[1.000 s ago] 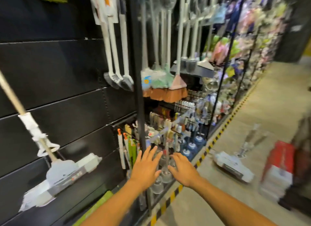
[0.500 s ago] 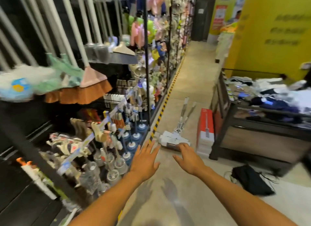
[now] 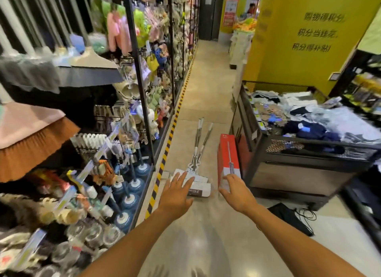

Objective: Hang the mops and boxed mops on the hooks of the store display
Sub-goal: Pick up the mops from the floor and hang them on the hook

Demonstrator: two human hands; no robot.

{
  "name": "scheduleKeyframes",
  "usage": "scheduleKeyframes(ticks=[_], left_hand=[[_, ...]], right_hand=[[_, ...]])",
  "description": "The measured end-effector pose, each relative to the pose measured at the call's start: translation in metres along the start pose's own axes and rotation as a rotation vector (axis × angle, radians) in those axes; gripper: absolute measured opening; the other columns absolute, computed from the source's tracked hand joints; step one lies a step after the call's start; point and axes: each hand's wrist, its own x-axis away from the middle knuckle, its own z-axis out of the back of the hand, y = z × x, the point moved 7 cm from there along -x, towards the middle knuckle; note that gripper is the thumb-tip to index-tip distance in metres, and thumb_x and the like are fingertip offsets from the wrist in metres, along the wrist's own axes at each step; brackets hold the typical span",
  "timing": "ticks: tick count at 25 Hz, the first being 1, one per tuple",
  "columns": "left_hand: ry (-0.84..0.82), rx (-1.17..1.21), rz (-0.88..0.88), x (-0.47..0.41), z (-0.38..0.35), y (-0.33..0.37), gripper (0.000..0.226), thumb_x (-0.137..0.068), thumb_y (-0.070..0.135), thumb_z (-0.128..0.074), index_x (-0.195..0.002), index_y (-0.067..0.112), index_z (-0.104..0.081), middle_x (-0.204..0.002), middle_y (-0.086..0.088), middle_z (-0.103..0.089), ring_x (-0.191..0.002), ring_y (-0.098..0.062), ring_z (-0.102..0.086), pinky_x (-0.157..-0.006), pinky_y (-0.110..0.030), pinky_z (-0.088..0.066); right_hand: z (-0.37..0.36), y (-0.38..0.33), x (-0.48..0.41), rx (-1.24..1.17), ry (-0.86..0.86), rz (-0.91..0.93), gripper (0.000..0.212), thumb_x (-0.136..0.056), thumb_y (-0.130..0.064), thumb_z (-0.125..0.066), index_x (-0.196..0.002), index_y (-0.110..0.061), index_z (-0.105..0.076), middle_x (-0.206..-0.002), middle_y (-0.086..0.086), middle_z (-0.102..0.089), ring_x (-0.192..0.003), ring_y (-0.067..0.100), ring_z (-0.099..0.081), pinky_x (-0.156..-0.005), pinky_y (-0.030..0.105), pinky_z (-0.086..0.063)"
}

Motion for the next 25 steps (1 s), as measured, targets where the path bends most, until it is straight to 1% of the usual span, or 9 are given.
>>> scheduleKeyframes(ticks=[2, 3, 6, 9, 12, 17, 21, 25], left_hand=[[0.002, 0.02, -0.009, -0.034, 0.0, -0.003, 0.08, -0.095, 0.061, -0.042, -0.165, 0.032, -0.017, -0.175, 0.001, -0.004, -0.162, -0.028, -0.004, -0.13, -0.055, -0.01], [-0.007, 0.013, -0.013, -0.054, -0.001, -0.004, 0.079, -0.097, 0.059, -0.045, -0.165, 0.032, -0.016, -0.175, 0.0, -0.005, -0.162, -0.027, -0.005, -0.13, -0.054, -0.01], [-0.031, 0.006, -0.014, -0.117, -0.002, -0.012, 0.079, -0.102, 0.053, -0.052, -0.166, 0.031, -0.011, -0.175, 0.0, -0.004, -0.162, -0.026, -0.004, -0.13, -0.049, -0.008], [-0.063, 0.008, -0.006, -0.184, -0.01, -0.024, 0.079, -0.104, 0.053, -0.05, -0.166, 0.03, -0.007, -0.175, 0.0, 0.001, -0.162, -0.026, 0.001, -0.131, -0.049, -0.004], [-0.102, 0.027, 0.014, -0.251, -0.014, -0.036, 0.078, -0.104, 0.053, -0.048, -0.166, 0.03, -0.007, -0.175, 0.001, 0.002, -0.162, -0.026, 0.001, -0.131, -0.049, -0.007], [-0.131, 0.08, 0.057, -0.361, -0.007, -0.057, 0.079, -0.103, 0.053, -0.052, -0.166, 0.031, -0.01, -0.175, 0.001, -0.003, -0.162, -0.025, -0.004, -0.13, -0.046, -0.014], [-0.16, 0.132, 0.101, -0.428, -0.009, -0.085, 0.079, -0.103, 0.051, -0.053, -0.166, 0.031, -0.008, -0.175, 0.003, -0.001, -0.162, -0.023, -0.003, -0.131, -0.042, -0.012], [-0.214, 0.184, 0.145, -0.506, -0.033, -0.136, 0.08, -0.103, 0.054, -0.05, -0.166, 0.032, -0.006, -0.175, 0.006, -0.001, -0.162, -0.022, -0.003, -0.129, -0.042, -0.015]], right_hand=[[0.005, 0.005, -0.031, -0.006, 0.0, -0.011, 0.055, -0.099, -0.05, -0.054, -0.146, -0.022, -0.047, -0.15, -0.001, -0.048, -0.134, 0.02, -0.048, -0.111, 0.041, -0.045], [0.008, 0.009, -0.049, -0.009, 0.003, -0.011, 0.054, -0.1, -0.048, -0.055, -0.146, -0.021, -0.046, -0.15, -0.001, -0.047, -0.135, 0.021, -0.048, -0.111, 0.041, -0.045], [0.012, 0.021, -0.104, -0.012, 0.009, 0.003, 0.054, -0.102, -0.044, -0.054, -0.147, -0.017, -0.046, -0.15, 0.002, -0.047, -0.136, 0.023, -0.047, -0.111, 0.042, -0.044], [0.008, 0.039, -0.173, -0.007, -0.02, 0.023, 0.052, -0.102, -0.044, -0.054, -0.144, -0.014, -0.048, -0.146, 0.005, -0.049, -0.133, 0.025, -0.048, -0.11, 0.039, -0.042], [0.012, 0.053, -0.247, -0.026, -0.048, 0.052, 0.052, -0.102, -0.042, -0.054, -0.145, -0.014, -0.048, -0.146, 0.004, -0.047, -0.134, 0.024, -0.048, -0.111, 0.036, -0.041], [0.029, 0.075, -0.377, -0.048, -0.091, 0.071, 0.055, -0.102, -0.041, -0.054, -0.148, -0.014, -0.044, -0.15, 0.005, -0.045, -0.137, 0.027, -0.045, -0.111, 0.043, -0.042], [0.024, 0.084, -0.46, -0.073, -0.147, 0.044, 0.055, -0.102, -0.043, -0.054, -0.148, -0.014, -0.045, -0.149, 0.008, -0.046, -0.138, 0.028, -0.045, -0.112, 0.044, -0.041], [-0.001, 0.091, -0.549, -0.071, -0.188, 0.017, 0.054, -0.102, -0.041, -0.055, -0.147, -0.012, -0.047, -0.148, 0.009, -0.049, -0.137, 0.027, -0.047, -0.114, 0.037, -0.038]])
